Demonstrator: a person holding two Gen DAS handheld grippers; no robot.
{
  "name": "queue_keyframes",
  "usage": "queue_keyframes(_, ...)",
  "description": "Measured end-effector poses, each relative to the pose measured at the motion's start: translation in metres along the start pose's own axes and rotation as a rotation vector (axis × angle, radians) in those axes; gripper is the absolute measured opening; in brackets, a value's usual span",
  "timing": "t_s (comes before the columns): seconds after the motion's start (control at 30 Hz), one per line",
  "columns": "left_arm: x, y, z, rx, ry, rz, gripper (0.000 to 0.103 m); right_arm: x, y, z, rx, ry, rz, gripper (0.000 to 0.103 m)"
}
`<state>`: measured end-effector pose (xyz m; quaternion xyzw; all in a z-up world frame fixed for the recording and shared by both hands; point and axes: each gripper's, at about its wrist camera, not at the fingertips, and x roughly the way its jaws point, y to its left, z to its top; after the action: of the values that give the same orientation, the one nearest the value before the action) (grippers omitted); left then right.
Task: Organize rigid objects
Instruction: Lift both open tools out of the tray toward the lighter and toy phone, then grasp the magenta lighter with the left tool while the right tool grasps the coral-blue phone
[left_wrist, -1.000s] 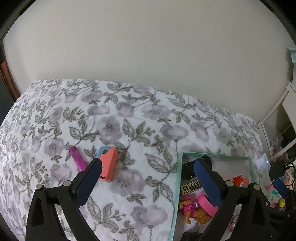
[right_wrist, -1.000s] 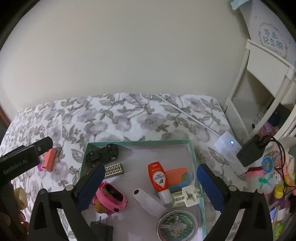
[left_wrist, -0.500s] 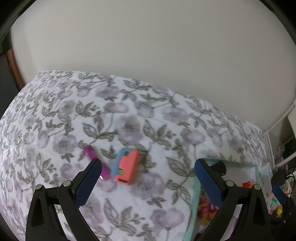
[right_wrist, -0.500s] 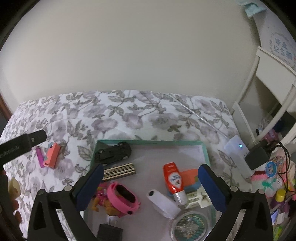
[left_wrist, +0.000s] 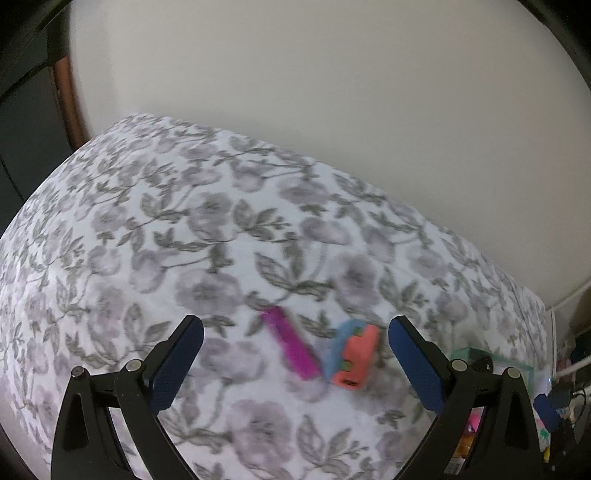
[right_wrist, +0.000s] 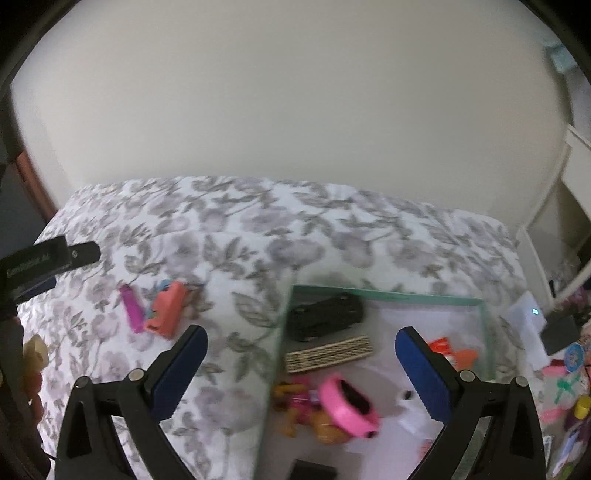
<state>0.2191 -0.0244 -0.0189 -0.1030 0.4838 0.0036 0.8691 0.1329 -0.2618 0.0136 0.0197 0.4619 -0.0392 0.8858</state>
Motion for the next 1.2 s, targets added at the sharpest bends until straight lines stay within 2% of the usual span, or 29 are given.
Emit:
queue_keyframes(0.33, 0.008, 0.051, 0.007, -0.074, 0.034, 0.058, 0.1, 0.019, 0.055, -0.002, -0.079, 0.028, 0.052, 0.103)
queue_keyframes(0.5, 0.023, 0.063, 0.005, -0.087, 0.081, 0.066, 0.1, 0.03, 0.072, -0.004, -0.068, 0.038, 0.093, 0.103)
queue_keyframes(0.67, 0.04, 0.064, 0.001, -0.123, 0.131, 0.033, 0.1, 0.042, 0.081, -0.005, -0.051, 0.04, 0.126, 0.103)
queue_keyframes(0.8, 0.056, 0.049, -0.006, -0.077, 0.154, 0.022, 0.1, 0.05, 0.084, -0.005, -0.015, 0.033, 0.165, 0.103)
queue_keyframes(1.07, 0.074, 0.039, -0.011, -0.075, 0.163, -0.022, 0.1, 0.076, 0.096, -0.006, -0.021, 0.046, 0.17, 0.1)
queue_keyframes(1.2, 0.082, 0.042, -0.013, -0.09, 0.169, -0.034, 0.099, 0.088, 0.107, -0.005, -0.035, 0.055, 0.173, 0.095)
